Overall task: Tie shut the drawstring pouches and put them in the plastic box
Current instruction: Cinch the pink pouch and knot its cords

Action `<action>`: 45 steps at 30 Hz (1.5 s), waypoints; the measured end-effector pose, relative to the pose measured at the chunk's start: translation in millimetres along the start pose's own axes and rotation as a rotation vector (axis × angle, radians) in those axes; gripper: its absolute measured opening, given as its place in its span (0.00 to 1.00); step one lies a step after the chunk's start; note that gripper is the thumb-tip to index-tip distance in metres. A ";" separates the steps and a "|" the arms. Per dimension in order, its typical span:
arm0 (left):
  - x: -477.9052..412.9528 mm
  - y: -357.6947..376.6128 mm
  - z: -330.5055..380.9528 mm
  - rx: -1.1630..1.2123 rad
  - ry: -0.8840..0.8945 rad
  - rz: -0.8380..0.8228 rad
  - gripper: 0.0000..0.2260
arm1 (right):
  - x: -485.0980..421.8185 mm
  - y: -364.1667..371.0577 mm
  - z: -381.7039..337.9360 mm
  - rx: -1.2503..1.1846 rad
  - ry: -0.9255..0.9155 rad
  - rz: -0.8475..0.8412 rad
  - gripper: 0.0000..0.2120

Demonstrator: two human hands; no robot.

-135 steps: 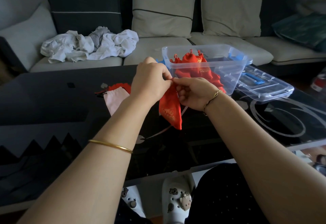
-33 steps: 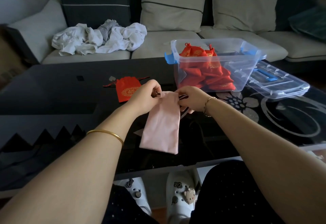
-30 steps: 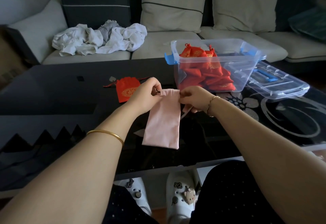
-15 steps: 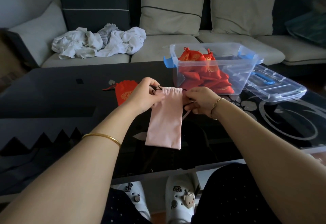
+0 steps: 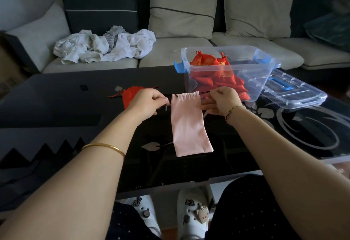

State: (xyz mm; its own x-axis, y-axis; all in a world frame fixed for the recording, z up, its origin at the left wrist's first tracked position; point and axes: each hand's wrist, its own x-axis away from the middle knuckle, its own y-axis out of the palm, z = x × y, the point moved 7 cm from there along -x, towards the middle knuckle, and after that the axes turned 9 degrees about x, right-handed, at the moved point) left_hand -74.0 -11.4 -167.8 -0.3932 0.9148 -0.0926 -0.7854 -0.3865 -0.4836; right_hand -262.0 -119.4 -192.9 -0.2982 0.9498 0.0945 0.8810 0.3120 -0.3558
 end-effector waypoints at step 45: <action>2.6 21.7 33.0 0.280 -0.080 -0.090 0.09 | 17.1 37.9 -56.9 -0.405 0.027 -0.166 0.12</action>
State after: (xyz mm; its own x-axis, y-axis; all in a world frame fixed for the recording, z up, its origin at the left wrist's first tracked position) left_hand -107.8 -21.3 -149.8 -0.3440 0.9389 0.0135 -0.9154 -0.3322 -0.2273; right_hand -212.9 -90.0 -151.8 -0.4426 0.8849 0.1454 0.8967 0.4388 0.0588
